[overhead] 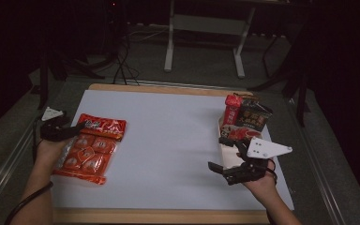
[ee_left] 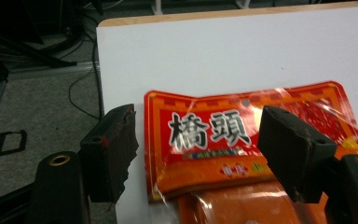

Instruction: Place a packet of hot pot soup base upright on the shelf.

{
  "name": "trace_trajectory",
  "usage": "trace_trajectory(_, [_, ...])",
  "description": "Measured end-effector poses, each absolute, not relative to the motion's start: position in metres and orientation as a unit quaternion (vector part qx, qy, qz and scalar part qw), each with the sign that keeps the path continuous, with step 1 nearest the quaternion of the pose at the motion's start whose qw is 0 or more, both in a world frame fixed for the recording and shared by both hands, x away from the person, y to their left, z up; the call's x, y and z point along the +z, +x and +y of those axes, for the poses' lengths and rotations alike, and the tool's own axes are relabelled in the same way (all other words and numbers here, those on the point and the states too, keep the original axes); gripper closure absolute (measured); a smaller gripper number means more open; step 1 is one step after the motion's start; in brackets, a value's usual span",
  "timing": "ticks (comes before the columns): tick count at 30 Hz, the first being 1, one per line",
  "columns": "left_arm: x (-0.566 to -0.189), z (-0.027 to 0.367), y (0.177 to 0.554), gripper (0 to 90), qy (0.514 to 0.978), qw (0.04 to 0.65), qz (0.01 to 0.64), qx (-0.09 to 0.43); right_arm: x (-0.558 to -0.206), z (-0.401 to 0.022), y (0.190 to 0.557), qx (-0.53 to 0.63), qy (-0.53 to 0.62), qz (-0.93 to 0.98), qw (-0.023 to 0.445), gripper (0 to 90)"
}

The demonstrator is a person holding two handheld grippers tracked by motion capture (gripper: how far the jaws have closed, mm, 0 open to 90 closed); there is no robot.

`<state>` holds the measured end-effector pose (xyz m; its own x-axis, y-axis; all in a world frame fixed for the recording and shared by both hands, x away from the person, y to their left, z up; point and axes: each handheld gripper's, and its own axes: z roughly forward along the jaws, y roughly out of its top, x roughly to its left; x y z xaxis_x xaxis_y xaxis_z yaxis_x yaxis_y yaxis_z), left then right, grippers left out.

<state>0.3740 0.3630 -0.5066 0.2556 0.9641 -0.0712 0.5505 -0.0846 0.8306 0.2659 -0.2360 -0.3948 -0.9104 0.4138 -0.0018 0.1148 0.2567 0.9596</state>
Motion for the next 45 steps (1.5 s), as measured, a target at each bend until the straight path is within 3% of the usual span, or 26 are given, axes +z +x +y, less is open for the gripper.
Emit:
trace_trajectory(12, [-0.519,0.369,0.396,35.5,0.721,0.372,0.519,0.268,-0.395,-0.230,0.260,0.584,0.170,0.785,0.118,13.2])
trace_trajectory(36, [-0.548,0.384,0.425,36.0,0.734,0.372,0.526,0.215,-0.402,-0.228,0.248,0.573,0.198,0.786,0.123,13.4])
trace_trajectory(41, [-0.548,0.382,0.426,40.5,0.741,0.364,0.524,0.207,-0.403,-0.227,0.249,0.571,0.197,0.788,0.124,13.5])
trace_trajectory(45, [-0.546,0.375,0.424,53.1,0.754,0.351,0.512,0.216,-0.403,-0.226,0.249,0.573,0.195,0.787,0.120,13.5])
